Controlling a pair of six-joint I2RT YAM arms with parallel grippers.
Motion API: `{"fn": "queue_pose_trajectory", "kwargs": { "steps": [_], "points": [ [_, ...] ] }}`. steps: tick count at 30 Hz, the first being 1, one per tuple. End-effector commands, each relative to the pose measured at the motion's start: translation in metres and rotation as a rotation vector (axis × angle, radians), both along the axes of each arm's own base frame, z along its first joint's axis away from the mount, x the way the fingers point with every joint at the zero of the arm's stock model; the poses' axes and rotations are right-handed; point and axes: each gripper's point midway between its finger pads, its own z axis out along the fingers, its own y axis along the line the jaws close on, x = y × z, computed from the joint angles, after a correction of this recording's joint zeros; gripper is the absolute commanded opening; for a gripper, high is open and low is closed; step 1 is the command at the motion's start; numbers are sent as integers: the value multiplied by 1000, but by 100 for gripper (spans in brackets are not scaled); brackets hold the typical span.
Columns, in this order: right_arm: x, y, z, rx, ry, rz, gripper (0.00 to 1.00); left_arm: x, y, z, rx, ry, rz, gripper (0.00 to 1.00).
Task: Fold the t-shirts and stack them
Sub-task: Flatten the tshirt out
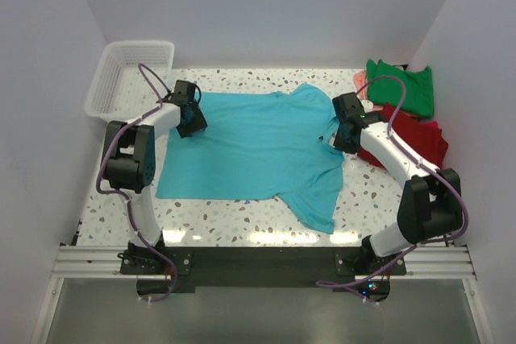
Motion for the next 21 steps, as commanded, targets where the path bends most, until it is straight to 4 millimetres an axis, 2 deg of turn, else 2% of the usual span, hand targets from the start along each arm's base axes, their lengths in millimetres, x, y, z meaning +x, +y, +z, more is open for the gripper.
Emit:
{"fn": "queue_pose_trajectory", "kwargs": {
  "steps": [1, 6, 10, 16, 21],
  "points": [
    [-24, 9, -15, 53, 79, 35, 18, 23, -13, 36, -67, -141, -62, 55],
    [-46, 18, -40, 99, 144, 52, 18, 40, -32, 69, -114, -283, -143, 56],
    [-49, 28, -53, 147, 159, 66, 18, 55, -42, 94, -110, -382, -186, 58],
    [-50, 37, -75, 174, 200, 88, 18, 67, -42, 57, -83, -283, -180, 59],
    [-68, 34, -98, 159, 294, 72, 17, 72, -40, 32, -57, -218, -165, 59]
  ]
}}
